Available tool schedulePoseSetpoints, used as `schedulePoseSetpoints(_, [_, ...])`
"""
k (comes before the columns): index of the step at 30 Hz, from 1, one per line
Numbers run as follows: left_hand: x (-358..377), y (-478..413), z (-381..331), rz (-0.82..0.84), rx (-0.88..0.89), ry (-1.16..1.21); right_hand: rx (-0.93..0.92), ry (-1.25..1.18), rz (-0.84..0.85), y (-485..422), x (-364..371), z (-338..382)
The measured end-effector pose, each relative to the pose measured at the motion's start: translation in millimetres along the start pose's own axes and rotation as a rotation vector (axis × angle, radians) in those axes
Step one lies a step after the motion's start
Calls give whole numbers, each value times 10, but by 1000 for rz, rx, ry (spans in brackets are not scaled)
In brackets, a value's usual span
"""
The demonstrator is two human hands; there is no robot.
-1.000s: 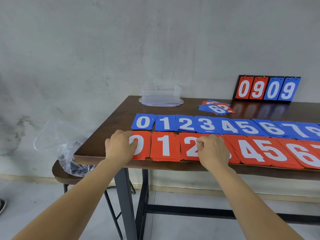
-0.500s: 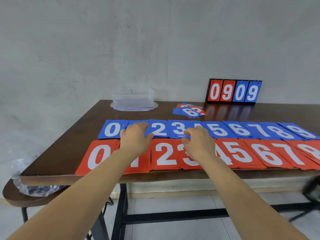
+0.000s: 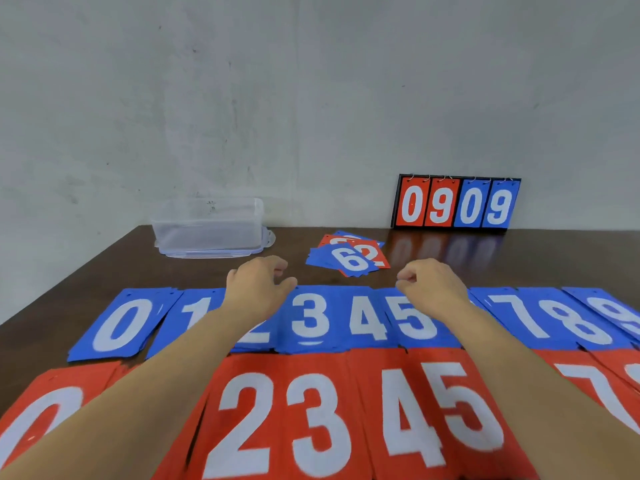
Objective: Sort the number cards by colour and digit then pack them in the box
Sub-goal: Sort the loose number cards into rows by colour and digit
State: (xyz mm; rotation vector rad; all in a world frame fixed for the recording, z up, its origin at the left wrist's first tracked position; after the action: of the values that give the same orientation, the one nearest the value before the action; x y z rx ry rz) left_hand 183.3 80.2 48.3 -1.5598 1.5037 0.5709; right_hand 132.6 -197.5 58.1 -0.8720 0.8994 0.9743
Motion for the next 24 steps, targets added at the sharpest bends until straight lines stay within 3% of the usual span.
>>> schedulePoseSetpoints(5, [280,-323,73,18,-82,8,-61,-25,95,-659,248,-27])
schedulePoseSetpoints(11, [367,-470,309,-3,-190,-10,-271,13,231,-1187,823,281])
schedulePoseSetpoints(17, [410,-559,440,22,-232,-44,-293,50,345,-1451,1241,362])
schedulePoseSetpoints(24, [567,-868,282,61,-178,-44,-291,101,212,-1513,1190,378])
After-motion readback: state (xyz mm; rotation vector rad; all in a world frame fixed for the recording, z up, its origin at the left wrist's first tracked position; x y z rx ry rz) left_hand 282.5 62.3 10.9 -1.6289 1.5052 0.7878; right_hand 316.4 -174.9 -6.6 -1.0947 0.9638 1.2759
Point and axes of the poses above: each hand's wrist, its own y-axis away from the middle knuckle, its own x-axis out of the palm, z = x × y, the point moved 10 cm from there along -y, towards the middle knuckle, and after that the axes turned 1 degree about -y, right-handed, at the moved point
